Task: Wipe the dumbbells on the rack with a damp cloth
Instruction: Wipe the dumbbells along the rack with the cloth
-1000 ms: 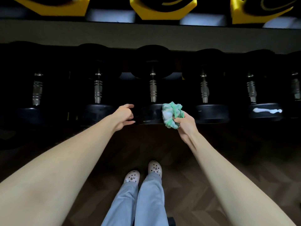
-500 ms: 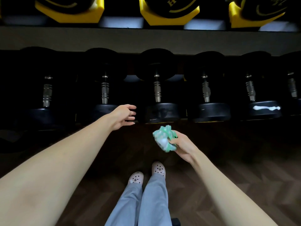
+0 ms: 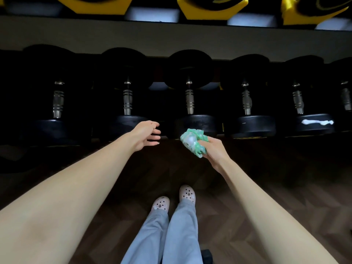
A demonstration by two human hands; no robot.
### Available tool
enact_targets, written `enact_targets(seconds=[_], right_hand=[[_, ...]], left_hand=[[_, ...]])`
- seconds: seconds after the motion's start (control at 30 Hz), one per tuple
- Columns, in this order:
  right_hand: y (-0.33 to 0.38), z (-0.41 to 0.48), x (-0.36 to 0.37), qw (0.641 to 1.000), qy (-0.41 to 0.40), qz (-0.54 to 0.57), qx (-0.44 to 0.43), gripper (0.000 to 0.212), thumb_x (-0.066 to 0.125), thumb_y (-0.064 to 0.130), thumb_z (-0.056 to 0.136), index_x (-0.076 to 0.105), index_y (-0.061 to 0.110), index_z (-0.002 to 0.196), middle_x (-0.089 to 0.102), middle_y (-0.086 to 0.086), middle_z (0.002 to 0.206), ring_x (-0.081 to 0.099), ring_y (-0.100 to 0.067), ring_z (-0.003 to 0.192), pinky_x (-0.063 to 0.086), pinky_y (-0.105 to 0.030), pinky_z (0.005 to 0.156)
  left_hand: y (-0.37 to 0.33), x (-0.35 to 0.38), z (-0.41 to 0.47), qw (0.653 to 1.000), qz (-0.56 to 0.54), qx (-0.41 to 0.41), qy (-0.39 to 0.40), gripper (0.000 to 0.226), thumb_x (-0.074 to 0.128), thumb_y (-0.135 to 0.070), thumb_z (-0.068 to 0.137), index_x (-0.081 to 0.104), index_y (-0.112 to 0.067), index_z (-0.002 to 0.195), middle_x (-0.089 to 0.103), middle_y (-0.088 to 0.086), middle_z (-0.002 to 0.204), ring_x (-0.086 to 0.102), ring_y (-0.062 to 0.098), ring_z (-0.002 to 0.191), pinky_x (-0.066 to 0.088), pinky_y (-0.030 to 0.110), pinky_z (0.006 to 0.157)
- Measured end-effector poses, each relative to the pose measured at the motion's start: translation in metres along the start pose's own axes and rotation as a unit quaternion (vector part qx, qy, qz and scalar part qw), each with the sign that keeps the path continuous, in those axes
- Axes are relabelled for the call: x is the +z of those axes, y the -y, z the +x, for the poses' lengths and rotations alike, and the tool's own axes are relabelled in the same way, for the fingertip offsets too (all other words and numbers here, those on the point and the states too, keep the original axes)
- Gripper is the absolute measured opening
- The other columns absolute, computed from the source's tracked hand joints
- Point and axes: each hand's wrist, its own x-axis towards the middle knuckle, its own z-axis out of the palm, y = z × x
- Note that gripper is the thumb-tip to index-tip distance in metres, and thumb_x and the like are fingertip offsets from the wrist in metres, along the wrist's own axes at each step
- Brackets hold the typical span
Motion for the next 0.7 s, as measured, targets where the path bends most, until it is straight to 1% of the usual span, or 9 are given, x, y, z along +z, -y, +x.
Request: enact_targets(seconds=[0.1, 0.17, 0.23, 0.33, 0.4, 0.47, 0.53, 0.6, 0.7], right_hand=[[0.003, 0.011, 0.015, 0.997, -0.066, -0.046, 0.006, 0.019, 0.054, 0.002, 0.084, 0.062, 0.011, 0.069, 0.059, -0.003, 0.067, 0.054, -0.012, 0.066, 0.046, -0.027, 0.068], [0.001, 0.018, 0.021, 0.992, -0.103, -0.075, 0.010, 0.023, 0.054, 0.004, 0.082, 0.059, 0.012, 0.061, 0.057, -0.002, 0.062, 0.053, -0.014, 0.065, 0.045, -0.031, 0.068], [0.000, 0.022, 0.030, 0.989, -0.106, -0.098, 0.015, 0.021, 0.054, 0.005, 0.082, 0.061, 0.010, 0.063, 0.060, -0.004, 0.065, 0.055, -0.015, 0.067, 0.048, -0.032, 0.068], [0.000, 0.027, 0.050, 0.989, -0.116, -0.085, 0.045, 0.014, 0.053, 0.003, 0.084, 0.066, 0.003, 0.082, 0.067, -0.009, 0.081, 0.063, -0.018, 0.077, 0.055, -0.033, 0.073], [0.001, 0.029, 0.066, 0.991, -0.097, -0.054, 0.070, 0.011, 0.054, 0.004, 0.086, 0.065, 0.003, 0.088, 0.067, -0.010, 0.086, 0.063, -0.017, 0.077, 0.054, -0.029, 0.069], [-0.002, 0.029, 0.079, 0.992, -0.059, -0.037, 0.104, 0.012, 0.057, 0.005, 0.087, 0.063, 0.002, 0.097, 0.066, -0.013, 0.093, 0.062, -0.017, 0.080, 0.054, -0.026, 0.065], [-0.008, 0.024, 0.085, 0.989, -0.023, -0.060, 0.134, 0.017, 0.058, 0.004, 0.087, 0.061, 0.000, 0.104, 0.064, -0.016, 0.100, 0.062, -0.019, 0.084, 0.056, -0.029, 0.071], [-0.012, 0.013, 0.079, 0.989, 0.019, -0.051, 0.138, 0.019, 0.057, 0.003, 0.088, 0.060, -0.001, 0.105, 0.064, -0.013, 0.095, 0.061, -0.017, 0.083, 0.056, -0.029, 0.073], [-0.004, -0.006, 0.047, 0.990, 0.090, 0.011, 0.106, 0.017, 0.056, -0.001, 0.085, 0.064, 0.003, 0.099, 0.064, -0.003, 0.077, 0.060, -0.012, 0.070, 0.051, -0.021, 0.060]], left_hand=[[-0.002, -0.003, 0.002, 1.000, -0.005, 0.001, 0.004, 0.039, 0.026, -0.012, 0.103, 0.039, -0.008, 0.139, 0.049, 0.018, 0.133, 0.053, 0.026, 0.106, 0.048, 0.038, 0.084], [-0.002, -0.004, 0.006, 1.000, -0.008, 0.000, 0.002, 0.039, 0.026, -0.012, 0.102, 0.039, -0.008, 0.139, 0.050, 0.018, 0.133, 0.053, 0.025, 0.106, 0.048, 0.038, 0.085], [-0.002, -0.005, 0.009, 1.000, -0.010, -0.003, 0.002, 0.039, 0.027, -0.013, 0.102, 0.039, -0.008, 0.140, 0.050, 0.018, 0.133, 0.053, 0.025, 0.106, 0.048, 0.038, 0.085], [-0.001, -0.005, 0.011, 1.000, -0.013, -0.010, 0.006, 0.040, 0.028, -0.014, 0.102, 0.039, -0.009, 0.140, 0.050, 0.017, 0.132, 0.053, 0.026, 0.110, 0.049, 0.037, 0.084], [-0.002, -0.008, 0.011, 1.000, -0.013, -0.016, 0.007, 0.041, 0.028, -0.014, 0.102, 0.039, -0.009, 0.141, 0.051, 0.016, 0.131, 0.053, 0.028, 0.113, 0.049, 0.037, 0.084], [-0.004, -0.014, 0.012, 1.000, -0.013, -0.018, 0.005, 0.040, 0.031, -0.015, 0.101, 0.040, -0.009, 0.140, 0.054, 0.015, 0.126, 0.054, 0.027, 0.110, 0.049, 0.038, 0.086], [-0.005, -0.020, 0.012, 1.000, -0.010, -0.021, 0.004, 0.039, 0.033, -0.016, 0.101, 0.041, -0.009, 0.138, 0.056, 0.013, 0.117, 0.055, 0.026, 0.107, 0.049, 0.037, 0.085], [-0.006, -0.024, 0.011, 1.000, -0.003, -0.022, 0.004, 0.039, 0.034, -0.016, 0.101, 0.041, -0.009, 0.138, 0.057, 0.012, 0.115, 0.056, 0.026, 0.107, 0.049, 0.037, 0.085], [-0.012, -0.025, 0.005, 1.000, -0.005, -0.020, -0.002, 0.038, 0.034, -0.015, 0.101, 0.042, -0.008, 0.137, 0.057, 0.012, 0.114, 0.056, 0.026, 0.106, 0.049, 0.037, 0.084]])
